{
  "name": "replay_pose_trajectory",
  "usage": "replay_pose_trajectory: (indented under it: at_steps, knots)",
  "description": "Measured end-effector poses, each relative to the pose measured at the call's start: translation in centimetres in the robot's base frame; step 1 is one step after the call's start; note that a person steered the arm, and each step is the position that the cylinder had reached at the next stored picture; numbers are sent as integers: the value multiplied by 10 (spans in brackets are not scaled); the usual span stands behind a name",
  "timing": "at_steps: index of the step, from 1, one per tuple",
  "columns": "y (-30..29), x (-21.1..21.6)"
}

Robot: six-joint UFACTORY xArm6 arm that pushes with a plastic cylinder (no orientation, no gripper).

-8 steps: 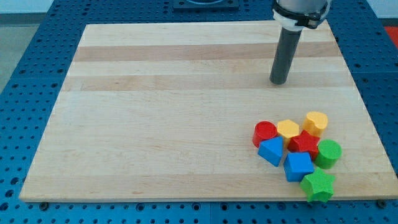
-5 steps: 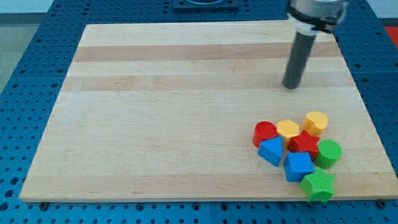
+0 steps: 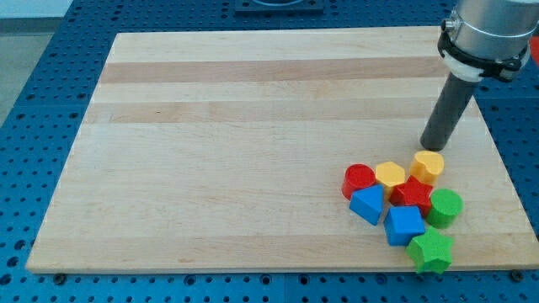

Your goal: Push the yellow heart along with the red star and the blue cube down a bit

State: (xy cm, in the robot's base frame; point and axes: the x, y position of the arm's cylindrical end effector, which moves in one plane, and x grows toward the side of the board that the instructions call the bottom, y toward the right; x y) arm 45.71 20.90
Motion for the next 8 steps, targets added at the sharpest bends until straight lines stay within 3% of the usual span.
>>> replay_pose_trajectory:
  at_steps: [1, 2, 8]
  knots:
    - [0, 6]
    - [0, 41]
    - [0, 57]
